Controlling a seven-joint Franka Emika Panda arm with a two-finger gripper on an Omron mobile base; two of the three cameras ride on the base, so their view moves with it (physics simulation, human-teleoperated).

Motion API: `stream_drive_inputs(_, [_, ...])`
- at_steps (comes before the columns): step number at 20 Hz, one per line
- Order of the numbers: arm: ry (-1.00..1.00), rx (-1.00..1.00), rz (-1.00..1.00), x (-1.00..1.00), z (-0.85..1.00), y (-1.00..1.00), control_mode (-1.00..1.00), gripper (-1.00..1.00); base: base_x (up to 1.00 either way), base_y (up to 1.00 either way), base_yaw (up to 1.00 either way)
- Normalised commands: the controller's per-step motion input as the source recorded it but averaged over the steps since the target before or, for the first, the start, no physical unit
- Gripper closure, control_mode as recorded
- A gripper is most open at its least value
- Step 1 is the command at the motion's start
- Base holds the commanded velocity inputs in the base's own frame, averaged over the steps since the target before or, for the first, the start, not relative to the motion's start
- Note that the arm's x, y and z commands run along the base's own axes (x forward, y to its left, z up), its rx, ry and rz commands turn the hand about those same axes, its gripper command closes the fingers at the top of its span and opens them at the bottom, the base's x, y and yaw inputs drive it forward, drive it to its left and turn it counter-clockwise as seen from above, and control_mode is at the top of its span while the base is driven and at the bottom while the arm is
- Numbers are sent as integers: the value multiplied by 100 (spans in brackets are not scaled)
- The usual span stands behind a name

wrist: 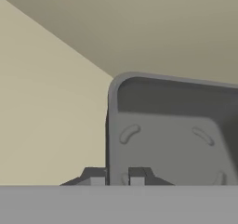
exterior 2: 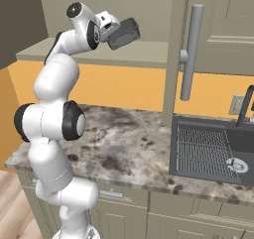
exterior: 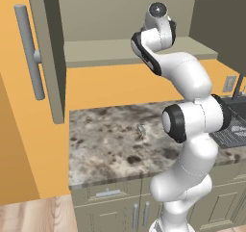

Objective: Retrieve the tupperware from the cabinet, then place the raw meat into the tupperware to avoid contamination.

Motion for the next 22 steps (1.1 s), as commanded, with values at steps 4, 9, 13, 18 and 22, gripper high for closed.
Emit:
stream_drive_inputs(4, [1, 0, 0, -5, 1, 0, -100, 100, 0, 0, 0])
stream_drive_inputs(9, [2, 0, 0, -15, 5, 0, -100, 100, 0, 0, 0])
stream_drive_inputs(13, [3, 0, 0, -22, 8, 0, -100, 100, 0, 0, 0])
stream_drive_inputs(18, [3, 0, 0, -22, 1, 0, -100, 100, 0, 0, 0])
stream_drive_inputs(22, [0, 0, 0, -20, 0, 0, -100, 100, 0, 0, 0])
